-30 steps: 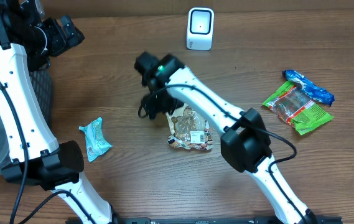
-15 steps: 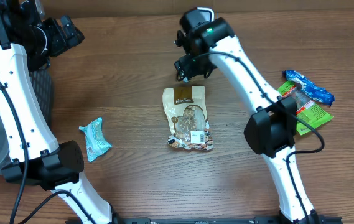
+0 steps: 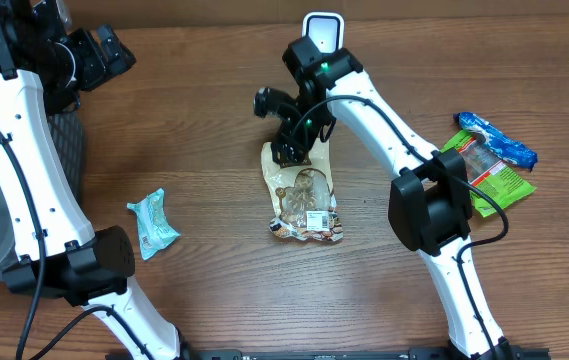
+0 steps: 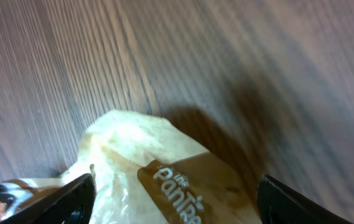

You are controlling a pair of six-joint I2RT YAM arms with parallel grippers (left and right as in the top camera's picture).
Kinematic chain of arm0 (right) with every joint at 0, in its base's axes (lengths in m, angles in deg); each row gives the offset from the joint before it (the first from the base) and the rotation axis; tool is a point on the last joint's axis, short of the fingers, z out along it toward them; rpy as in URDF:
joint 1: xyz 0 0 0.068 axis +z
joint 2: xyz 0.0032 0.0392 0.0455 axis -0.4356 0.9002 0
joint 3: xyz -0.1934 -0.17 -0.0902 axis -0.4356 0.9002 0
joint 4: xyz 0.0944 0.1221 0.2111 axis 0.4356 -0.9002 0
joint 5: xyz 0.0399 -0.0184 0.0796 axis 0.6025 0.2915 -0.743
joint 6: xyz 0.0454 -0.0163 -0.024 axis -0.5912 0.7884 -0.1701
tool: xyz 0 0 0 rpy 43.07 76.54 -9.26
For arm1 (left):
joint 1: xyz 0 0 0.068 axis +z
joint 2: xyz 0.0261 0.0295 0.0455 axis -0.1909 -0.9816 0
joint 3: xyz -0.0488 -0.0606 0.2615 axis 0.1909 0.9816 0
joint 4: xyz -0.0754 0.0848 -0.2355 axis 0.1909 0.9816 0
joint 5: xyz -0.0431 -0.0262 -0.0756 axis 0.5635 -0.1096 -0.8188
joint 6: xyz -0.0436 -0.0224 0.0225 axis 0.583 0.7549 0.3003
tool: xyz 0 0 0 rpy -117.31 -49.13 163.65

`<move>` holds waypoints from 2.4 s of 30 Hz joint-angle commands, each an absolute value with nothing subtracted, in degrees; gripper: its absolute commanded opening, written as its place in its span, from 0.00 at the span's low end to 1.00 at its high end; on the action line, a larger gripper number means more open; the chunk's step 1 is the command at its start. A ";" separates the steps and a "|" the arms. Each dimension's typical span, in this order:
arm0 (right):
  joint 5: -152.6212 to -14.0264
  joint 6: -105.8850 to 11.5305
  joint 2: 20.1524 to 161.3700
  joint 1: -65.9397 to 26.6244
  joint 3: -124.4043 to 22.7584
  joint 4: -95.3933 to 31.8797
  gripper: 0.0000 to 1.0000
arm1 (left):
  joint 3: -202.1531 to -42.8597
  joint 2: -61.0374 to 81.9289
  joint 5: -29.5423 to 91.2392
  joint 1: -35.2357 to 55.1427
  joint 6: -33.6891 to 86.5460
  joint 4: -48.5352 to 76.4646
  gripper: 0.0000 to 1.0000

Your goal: Scan the item barcode

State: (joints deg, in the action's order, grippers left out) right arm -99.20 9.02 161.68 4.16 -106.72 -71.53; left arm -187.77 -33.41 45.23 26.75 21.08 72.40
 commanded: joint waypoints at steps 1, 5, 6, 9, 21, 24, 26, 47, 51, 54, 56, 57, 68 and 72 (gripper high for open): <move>-101.61 13.08 160.47 3.78 -102.50 -69.43 0.83 | -188.62 -32.54 45.51 26.20 19.97 72.42 1.00; -102.35 13.69 160.47 3.89 -99.53 -68.42 0.74 | -188.62 -32.54 45.54 26.20 19.97 72.42 1.00; -102.31 13.69 160.47 3.89 -99.23 -68.49 0.72 | -188.62 -32.54 45.51 26.20 19.95 72.42 1.00; -100.10 13.21 160.47 3.65 -99.03 -69.93 0.65 | -188.62 -32.54 45.51 26.20 19.95 72.42 1.00; -90.61 -4.32 160.47 2.49 -99.05 -76.07 0.04 | -188.62 -32.54 45.51 26.20 19.95 72.42 1.00; -90.85 -11.53 160.47 2.41 -99.25 -76.03 0.04 | -188.62 -32.54 45.54 26.20 19.95 72.42 1.00; -90.88 -15.99 160.47 2.25 -99.27 -75.77 0.04 | -188.62 -32.54 45.54 26.20 19.95 72.42 1.00; -107.22 -42.37 160.47 -12.13 -99.27 -83.74 0.71 | -188.62 -32.54 45.51 26.20 19.95 72.42 1.00; -111.84 -37.30 160.47 -12.96 -99.27 -82.45 0.77 | -188.62 -32.54 45.51 26.20 19.95 72.42 1.00; -114.07 -37.95 160.47 -12.61 -99.20 -75.94 0.77 | -188.62 -32.54 45.54 26.20 19.95 72.42 1.00; -114.35 -38.43 160.47 -11.65 -99.14 -72.12 0.77 | -188.62 -32.54 45.54 26.20 19.97 72.42 1.00; -114.13 -39.09 160.47 -10.99 -99.07 -70.19 0.77 | -188.62 -32.54 45.51 26.20 19.97 72.42 1.00; -109.91 -44.75 160.47 -1.88 -89.74 -57.54 0.71 | -188.62 -32.54 45.51 26.20 19.95 72.42 1.00; -106.81 -46.00 160.47 -0.96 -87.99 -55.99 0.42 | -188.62 -32.54 45.54 26.20 19.97 72.42 1.00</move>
State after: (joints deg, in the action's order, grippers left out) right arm -111.71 -44.64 160.47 -0.89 -90.35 -56.42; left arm -187.77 -33.41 45.23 26.75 21.08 72.40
